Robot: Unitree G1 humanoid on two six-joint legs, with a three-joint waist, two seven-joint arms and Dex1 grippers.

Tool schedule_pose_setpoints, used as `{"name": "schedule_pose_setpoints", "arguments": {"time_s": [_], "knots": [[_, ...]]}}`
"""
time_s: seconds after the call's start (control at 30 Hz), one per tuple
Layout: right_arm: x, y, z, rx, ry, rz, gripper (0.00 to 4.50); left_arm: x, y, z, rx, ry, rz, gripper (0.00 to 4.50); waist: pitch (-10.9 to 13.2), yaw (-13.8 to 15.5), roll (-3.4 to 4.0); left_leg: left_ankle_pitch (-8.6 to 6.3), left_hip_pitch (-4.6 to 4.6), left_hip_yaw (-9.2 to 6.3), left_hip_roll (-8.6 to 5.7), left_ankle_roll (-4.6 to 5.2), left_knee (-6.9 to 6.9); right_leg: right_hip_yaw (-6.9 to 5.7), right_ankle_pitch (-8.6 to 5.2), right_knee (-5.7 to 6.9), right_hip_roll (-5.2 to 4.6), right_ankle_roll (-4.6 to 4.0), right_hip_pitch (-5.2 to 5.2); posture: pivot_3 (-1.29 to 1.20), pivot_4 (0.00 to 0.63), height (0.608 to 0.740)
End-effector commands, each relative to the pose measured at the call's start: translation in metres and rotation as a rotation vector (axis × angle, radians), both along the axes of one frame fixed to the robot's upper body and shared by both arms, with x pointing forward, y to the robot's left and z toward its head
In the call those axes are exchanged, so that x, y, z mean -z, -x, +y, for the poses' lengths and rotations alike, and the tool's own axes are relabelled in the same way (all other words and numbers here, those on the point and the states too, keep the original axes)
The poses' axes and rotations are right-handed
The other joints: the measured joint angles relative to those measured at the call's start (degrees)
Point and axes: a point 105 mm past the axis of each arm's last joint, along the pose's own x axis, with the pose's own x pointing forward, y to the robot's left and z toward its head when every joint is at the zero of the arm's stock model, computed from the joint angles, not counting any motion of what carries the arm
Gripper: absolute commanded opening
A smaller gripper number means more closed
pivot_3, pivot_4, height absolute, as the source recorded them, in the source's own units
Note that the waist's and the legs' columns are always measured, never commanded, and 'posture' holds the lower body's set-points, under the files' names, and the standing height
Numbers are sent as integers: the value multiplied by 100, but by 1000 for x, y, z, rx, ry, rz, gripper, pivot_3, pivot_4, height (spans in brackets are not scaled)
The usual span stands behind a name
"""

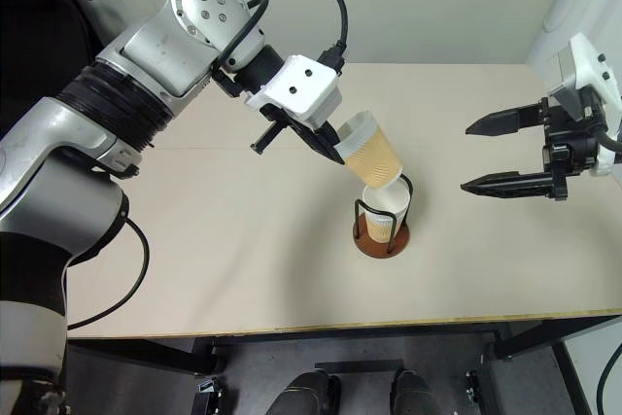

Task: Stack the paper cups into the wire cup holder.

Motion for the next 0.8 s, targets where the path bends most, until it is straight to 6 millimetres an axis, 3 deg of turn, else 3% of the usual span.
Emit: {"name": "schedule_pose_setpoints", "arguments": {"time_s": [0.03,0.8], "knots": [[-21,3,2,-6,-19,-85,4473,-6,3,3,11,-6,-3,52,0,-5,0,0,1,3,0,-1,-3,-1,0,-1,1,0,0,0,150,740],[-35,0,4,-15,-28,-149,4473,-14,-1,-1,1,-2,-35,52,2,-2,2,-2,-3,1,-2,-2,-8,-11,0,-14,6,-1,0,0,150,740]]}}
